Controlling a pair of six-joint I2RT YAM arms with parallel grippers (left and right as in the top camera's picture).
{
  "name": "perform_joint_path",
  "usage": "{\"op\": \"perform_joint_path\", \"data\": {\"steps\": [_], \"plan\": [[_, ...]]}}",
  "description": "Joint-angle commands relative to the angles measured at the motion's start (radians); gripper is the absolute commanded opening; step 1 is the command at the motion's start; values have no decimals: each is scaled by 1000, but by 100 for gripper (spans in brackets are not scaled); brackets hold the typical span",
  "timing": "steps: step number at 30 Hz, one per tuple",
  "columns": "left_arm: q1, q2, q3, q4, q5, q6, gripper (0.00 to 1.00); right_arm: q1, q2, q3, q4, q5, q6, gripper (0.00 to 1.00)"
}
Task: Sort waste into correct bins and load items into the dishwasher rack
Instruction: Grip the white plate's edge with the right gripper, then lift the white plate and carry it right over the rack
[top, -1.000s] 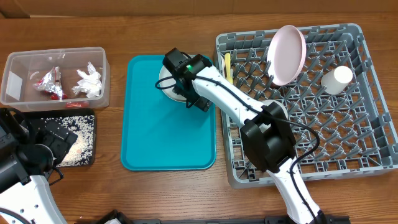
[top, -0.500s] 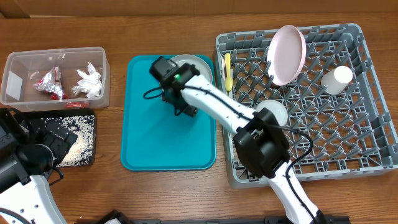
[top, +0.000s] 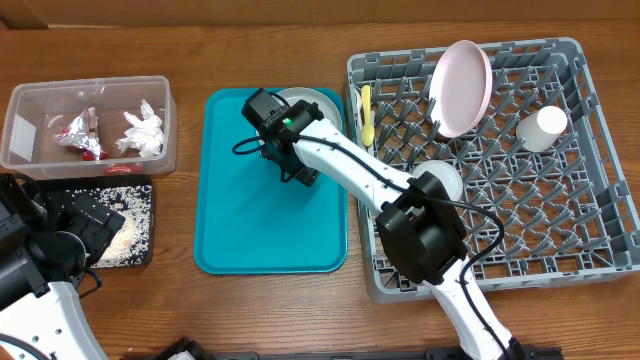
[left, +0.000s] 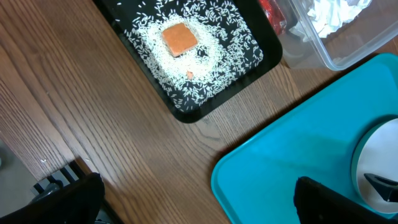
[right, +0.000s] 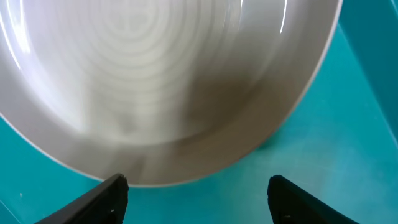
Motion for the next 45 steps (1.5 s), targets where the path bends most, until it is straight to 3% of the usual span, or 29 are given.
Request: {"op": "perform_joint_path", "data": {"steps": [1,11,19,22,23,25,29,41,45], "plan": [[7,2,-2,0,-10,-14,100,-1,44,-5,13,-2,43,74],[7,2,-2,0,-10,-14,100,-1,64,-5,20,-2,42,73],[7,2,-2,0,-10,-14,100,17,64,-5,-66,-9,30,54],[7,2,-2,0,-10,-14,100,20,64,-4,-81,-9,5,46],[7,2,-2,0,-10,-14,100,20,64,-2,-89,-9,4,38],[7,2,-2,0,-10,-14,100,16,64,9,-109,-10,-24,11],[7,2,-2,0,-10,-14,100,0,63,58,-167,-10,-74,4],[7,2,-2,0,-10,-14,100,-70,-43,278,-391,80,-217,4],[7,2,-2,0,-10,-14,100,-74,-135,355,-433,213,-386,4]]}}
